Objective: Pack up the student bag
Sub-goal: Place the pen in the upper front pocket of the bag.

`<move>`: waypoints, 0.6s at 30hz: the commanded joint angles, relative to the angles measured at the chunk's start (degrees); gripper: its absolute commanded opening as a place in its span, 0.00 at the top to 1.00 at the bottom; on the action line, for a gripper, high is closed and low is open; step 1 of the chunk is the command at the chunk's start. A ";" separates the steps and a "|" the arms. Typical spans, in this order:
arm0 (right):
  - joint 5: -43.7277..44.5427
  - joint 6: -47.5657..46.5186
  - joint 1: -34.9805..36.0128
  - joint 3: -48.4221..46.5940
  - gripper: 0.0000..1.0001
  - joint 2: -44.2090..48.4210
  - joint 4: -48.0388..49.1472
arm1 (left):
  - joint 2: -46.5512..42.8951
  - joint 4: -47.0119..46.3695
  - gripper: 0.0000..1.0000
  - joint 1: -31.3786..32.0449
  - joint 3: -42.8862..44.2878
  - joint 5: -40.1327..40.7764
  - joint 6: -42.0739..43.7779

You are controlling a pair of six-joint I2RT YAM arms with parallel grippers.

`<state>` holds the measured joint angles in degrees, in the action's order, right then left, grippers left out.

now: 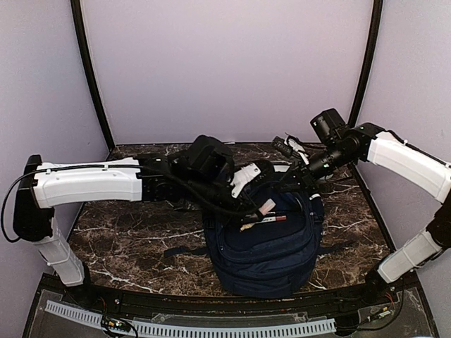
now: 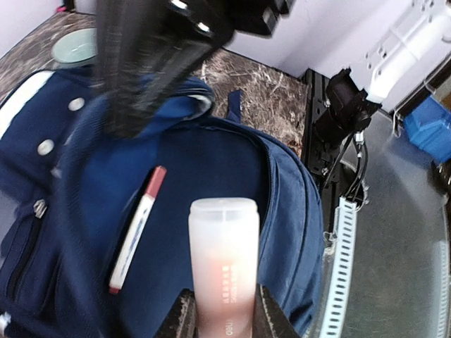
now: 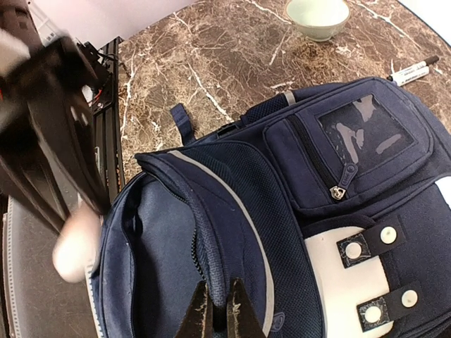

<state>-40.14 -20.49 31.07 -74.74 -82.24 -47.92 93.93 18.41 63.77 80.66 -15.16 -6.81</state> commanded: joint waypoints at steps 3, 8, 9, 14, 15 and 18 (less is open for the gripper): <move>-5.52 -1.02 -0.75 -0.22 1.00 6.65 3.54 | 11.49 5.93 0.83 4.64 13.15 7.67 15.80; -6.32 -2.71 -0.75 0.98 1.00 9.86 2.28 | 19.19 7.68 0.83 5.49 18.32 20.97 21.34; -6.44 -3.09 -0.75 1.00 1.00 10.16 1.72 | 19.91 6.92 0.83 5.52 18.36 23.22 22.19; -7.37 -3.71 -0.79 1.30 1.00 11.11 0.38 | 21.63 2.78 0.69 5.86 18.17 29.99 25.45; -7.21 -3.72 -0.76 1.49 1.00 11.25 0.37 | 21.60 2.02 0.65 6.11 18.04 30.80 25.87; -7.06 -3.77 -0.75 1.97 1.00 11.22 0.52 | 21.03 1.45 0.60 6.81 17.85 31.55 26.84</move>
<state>-41.78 -23.53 30.59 -72.16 -74.96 -50.19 115.00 21.52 70.70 97.91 10.50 16.80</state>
